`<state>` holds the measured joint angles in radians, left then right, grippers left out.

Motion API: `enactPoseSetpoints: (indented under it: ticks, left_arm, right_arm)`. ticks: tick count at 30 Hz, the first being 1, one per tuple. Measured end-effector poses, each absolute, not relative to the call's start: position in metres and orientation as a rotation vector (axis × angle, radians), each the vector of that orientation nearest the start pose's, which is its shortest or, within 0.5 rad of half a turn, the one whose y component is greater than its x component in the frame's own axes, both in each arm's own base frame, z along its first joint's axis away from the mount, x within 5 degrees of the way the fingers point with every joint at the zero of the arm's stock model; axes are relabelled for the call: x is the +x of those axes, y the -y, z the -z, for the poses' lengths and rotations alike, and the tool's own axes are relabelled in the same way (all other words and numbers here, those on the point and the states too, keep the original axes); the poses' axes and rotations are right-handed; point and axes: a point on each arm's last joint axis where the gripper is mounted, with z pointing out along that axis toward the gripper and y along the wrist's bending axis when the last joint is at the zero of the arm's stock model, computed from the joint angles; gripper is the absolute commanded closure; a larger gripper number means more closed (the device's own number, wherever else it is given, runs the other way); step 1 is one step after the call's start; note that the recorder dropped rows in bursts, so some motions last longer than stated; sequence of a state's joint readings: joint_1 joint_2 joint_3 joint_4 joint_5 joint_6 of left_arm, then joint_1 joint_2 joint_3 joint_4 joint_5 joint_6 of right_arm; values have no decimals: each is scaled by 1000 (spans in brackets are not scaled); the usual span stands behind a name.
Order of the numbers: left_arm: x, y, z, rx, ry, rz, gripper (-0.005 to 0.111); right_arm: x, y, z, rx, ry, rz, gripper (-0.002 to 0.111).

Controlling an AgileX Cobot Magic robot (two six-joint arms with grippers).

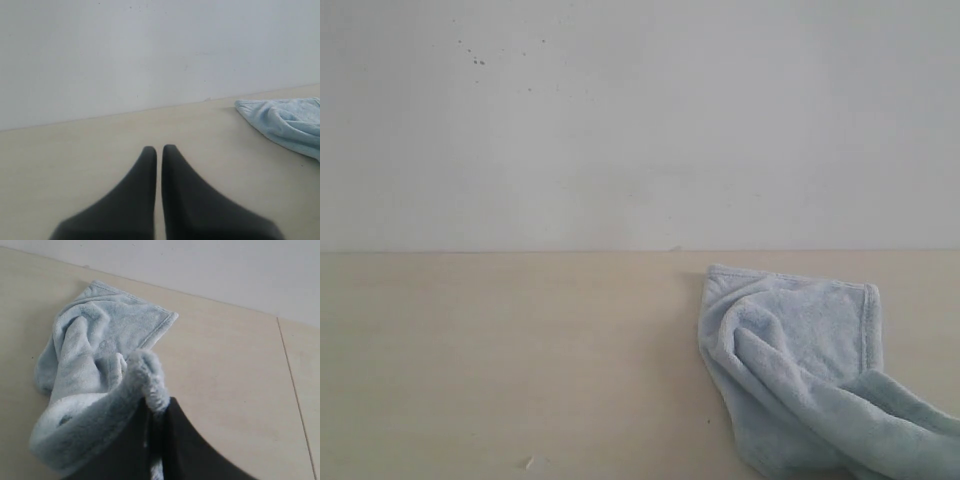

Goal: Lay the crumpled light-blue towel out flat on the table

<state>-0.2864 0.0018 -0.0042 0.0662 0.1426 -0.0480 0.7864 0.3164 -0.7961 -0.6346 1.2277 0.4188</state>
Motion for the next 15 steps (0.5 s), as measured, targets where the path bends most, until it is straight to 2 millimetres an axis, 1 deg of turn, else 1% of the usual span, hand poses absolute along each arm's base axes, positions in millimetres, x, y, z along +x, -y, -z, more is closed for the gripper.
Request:
enactPoseSetpoints:
  ticks: [3, 4, 8, 10, 15]
  left_arm:
    - [54, 15, -202, 235, -1608, 204, 103]
    - [54, 15, -203, 205, -1605, 236, 103]
    - [54, 17, -203, -52, -1633, 516, 103]
    - [53, 19, -200, -134, -1673, 606, 103]
    - [52, 21, -195, -207, -1727, 693, 103]
  right_arm:
    - [41, 34, -360, -300, -2011, 84, 108]
    - [42, 34, -361, -301, -2004, 98, 108]
    - [42, 36, -362, -319, -1990, 135, 108]
    - [43, 38, -362, -318, -1976, 178, 108]
    - [49, 43, -360, -310, -1929, 327, 108]
